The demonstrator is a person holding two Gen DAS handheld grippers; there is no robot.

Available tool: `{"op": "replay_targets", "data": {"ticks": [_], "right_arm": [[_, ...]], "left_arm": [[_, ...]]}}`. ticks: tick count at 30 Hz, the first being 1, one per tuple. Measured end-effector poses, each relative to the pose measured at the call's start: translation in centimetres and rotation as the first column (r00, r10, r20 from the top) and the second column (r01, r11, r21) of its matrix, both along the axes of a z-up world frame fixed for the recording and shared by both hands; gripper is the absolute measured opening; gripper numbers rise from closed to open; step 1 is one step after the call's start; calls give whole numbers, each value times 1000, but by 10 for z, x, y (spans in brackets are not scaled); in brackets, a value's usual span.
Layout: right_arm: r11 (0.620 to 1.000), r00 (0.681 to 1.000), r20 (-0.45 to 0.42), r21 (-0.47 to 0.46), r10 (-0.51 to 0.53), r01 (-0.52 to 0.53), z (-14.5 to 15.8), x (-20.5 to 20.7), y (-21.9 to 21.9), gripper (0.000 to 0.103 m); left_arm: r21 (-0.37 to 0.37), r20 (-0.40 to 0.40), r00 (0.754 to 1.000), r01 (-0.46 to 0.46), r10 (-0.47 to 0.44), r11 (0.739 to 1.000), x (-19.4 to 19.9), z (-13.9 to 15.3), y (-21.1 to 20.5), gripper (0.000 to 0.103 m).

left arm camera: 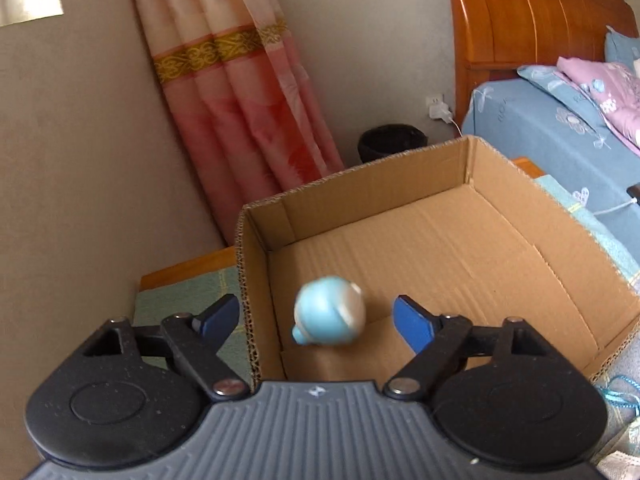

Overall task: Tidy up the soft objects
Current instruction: 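Carry the blue plush into the box and release it while the right grasps the scrunchie, then carry the cream scrunchie into the box and open the right gripper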

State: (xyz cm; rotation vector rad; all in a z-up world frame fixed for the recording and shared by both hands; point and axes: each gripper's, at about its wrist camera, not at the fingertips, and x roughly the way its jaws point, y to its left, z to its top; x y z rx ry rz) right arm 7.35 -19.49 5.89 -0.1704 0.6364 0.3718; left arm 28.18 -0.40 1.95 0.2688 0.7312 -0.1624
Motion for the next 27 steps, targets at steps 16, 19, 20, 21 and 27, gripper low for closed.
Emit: {"op": "replay_targets", "data": {"ticks": [16,19,20,21,27], "right_arm": [[998,1000,-21,-55,-4,3,13,90,28,47],[998,999,-48,-57,-12,10,12,123,39,47],[998,999,-49,-65,-17,14,12,133,44,47],[997,998,-54,-73,-23,19,11,144,50,47],[993,993,-75,-79,-91,85,9,192,73,93]], "left_arm": [[-32,140,983,-113,117,993,-155,30,38,102],[-70,142,976,-157,166,985,-174,26,50,102],[-87,138,975,-163,173,983,-179,24,55,102],[-97,133,974,-169,182,981,-183,23,60,102],[-108,101,972,-200,211,974,-195,15,74,102]]}}
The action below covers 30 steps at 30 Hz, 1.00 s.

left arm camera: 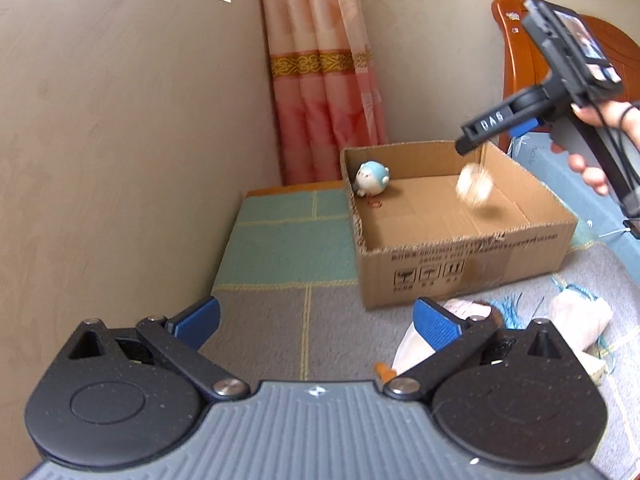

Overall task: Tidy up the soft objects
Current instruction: 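Carry the cream scrunchie into the box and open the right gripper, then grasp the small orange-capped item with the left gripper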

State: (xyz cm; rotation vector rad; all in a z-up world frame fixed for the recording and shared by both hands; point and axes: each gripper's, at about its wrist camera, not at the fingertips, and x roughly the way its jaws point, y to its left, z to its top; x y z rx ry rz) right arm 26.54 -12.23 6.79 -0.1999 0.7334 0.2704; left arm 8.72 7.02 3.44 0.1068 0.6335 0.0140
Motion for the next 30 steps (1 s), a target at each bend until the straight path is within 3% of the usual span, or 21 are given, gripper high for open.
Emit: {"op": "replay_targets", "data": {"ticks": [1,10,20,30], "right_arm": [[1000,1000,4,-9,-8,8,-1,1,2,103],[1000,1000,-10,-26,-16,16,0,-36,-2,103],[1000,1000,-4,24,-16,16,-1,-103,-25,103],[986,987,-26,52,-159,160,-31,-153,-65,103]], "left_arm": [[-5,-2,1000,3,-3,1000,-5,-1,1,102],[-9,-20,999,41,-41,999,-15,-11,2,102],[-8,-62,995,76,-77,997,-27,-23,-3,102],[-8,-87,993,83,-84,997,-26,-33,-8,102]]}}
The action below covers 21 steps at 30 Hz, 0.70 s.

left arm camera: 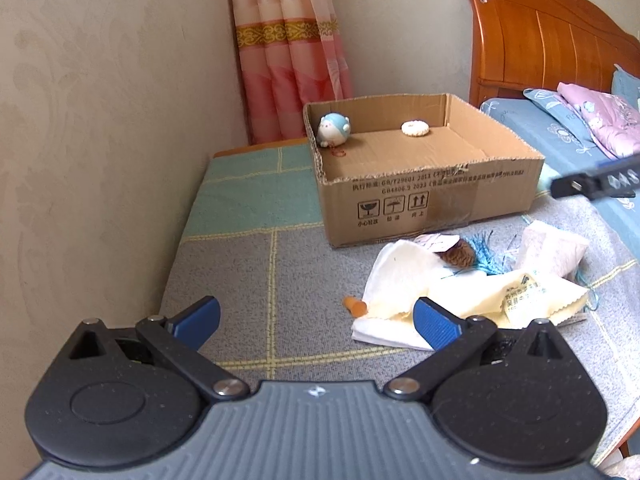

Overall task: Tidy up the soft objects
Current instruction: 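Grasp the small orange-capped item with the left gripper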

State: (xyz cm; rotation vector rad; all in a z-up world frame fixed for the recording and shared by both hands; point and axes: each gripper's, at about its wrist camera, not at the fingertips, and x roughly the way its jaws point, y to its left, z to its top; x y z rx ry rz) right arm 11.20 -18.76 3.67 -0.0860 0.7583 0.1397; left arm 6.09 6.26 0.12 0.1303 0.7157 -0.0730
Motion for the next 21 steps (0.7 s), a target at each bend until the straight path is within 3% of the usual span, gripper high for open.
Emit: {"op": "replay_targets", "data": {"ticks": [9,21], "right_arm": [[995,997,-21,53,-80,81,-26,-46,-24,103],[995,997,-24,62,-71,72,-30,-54,-21,103]], "left_arm": [[31,-42,998,-42,44,999,21,-23,7,102],[54,-101,995,-18,24,998,54,-48,10,102]]}}
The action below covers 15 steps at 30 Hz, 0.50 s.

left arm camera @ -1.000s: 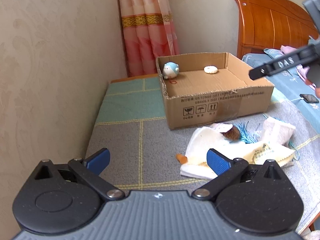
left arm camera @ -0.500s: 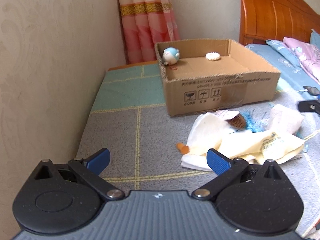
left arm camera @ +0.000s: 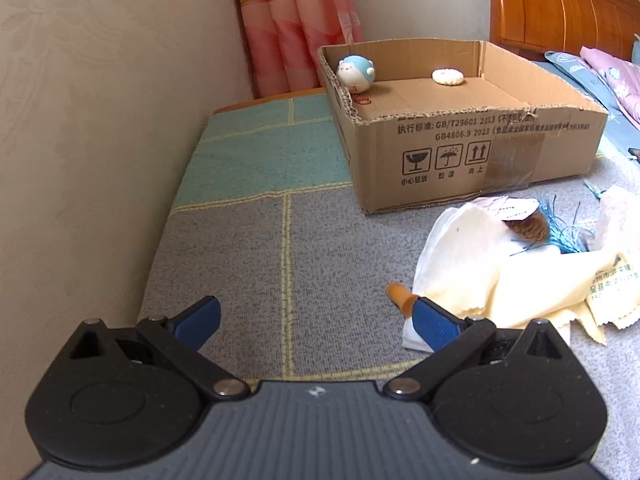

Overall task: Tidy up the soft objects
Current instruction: 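Grasp the small orange-capped item with the left gripper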

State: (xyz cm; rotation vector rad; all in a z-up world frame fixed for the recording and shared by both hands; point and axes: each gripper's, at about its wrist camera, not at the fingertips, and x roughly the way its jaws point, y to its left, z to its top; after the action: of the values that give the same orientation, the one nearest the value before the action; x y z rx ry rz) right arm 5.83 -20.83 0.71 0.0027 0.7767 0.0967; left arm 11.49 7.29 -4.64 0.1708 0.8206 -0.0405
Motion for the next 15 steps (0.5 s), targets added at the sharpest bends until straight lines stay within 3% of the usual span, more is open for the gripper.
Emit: {"op": "replay_targets", "data": {"ticks": [9,15], "right_arm": [[1000,1000,-8,20,-13,13,-2,2,-5,103],[1000,1000,-10,25,-17,17,-2,2,-5,103]], "left_arm": [[18,3,1000,29,-29,999,16,-6,-2,102],[13,25,997,76,-76,997,26,-8,-4,95]]}}
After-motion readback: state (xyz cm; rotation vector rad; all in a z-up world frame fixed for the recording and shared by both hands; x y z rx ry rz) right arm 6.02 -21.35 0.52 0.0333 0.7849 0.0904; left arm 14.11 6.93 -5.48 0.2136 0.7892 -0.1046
